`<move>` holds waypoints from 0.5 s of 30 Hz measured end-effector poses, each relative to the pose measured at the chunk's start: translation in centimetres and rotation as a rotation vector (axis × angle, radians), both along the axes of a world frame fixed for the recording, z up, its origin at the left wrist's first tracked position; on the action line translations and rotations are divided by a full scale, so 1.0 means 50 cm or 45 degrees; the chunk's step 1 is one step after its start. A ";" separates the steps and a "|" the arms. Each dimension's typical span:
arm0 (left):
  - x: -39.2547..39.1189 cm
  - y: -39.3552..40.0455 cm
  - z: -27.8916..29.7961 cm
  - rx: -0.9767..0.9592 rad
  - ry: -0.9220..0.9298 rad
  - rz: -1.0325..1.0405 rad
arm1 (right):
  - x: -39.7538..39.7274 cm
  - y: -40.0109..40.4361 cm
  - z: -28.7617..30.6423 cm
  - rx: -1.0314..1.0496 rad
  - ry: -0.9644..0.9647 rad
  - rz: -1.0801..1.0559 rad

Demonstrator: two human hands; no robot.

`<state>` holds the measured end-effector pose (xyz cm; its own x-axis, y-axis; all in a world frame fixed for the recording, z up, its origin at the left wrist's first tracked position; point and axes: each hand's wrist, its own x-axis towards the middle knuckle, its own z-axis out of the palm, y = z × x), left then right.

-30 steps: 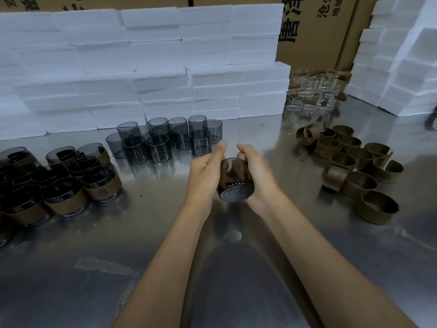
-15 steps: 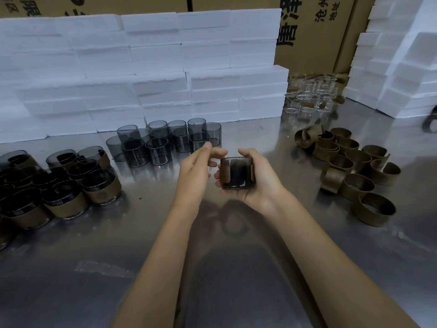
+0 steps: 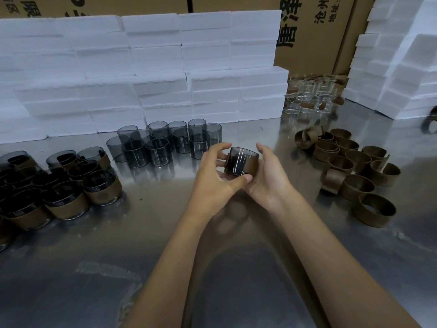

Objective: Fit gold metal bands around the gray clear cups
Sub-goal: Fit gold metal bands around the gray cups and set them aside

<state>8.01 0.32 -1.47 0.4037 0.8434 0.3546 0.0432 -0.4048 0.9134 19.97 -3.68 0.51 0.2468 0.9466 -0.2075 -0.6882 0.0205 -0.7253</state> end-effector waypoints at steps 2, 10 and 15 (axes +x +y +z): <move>0.002 0.003 0.001 -0.116 -0.120 0.006 | 0.008 0.001 -0.003 -0.004 -0.068 -0.012; -0.012 0.021 0.025 -0.760 -0.757 -0.179 | 0.000 0.004 -0.012 0.103 -0.499 -0.062; -0.025 0.019 0.028 -1.044 -0.996 -0.329 | -0.005 0.002 -0.012 0.053 -0.593 -0.086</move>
<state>6.79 1.28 -0.07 0.5094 0.8600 -0.0309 -0.6461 0.4059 0.6464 19.71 -3.59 -0.11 0.3659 0.9304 -0.0226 -0.2859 0.0892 -0.9541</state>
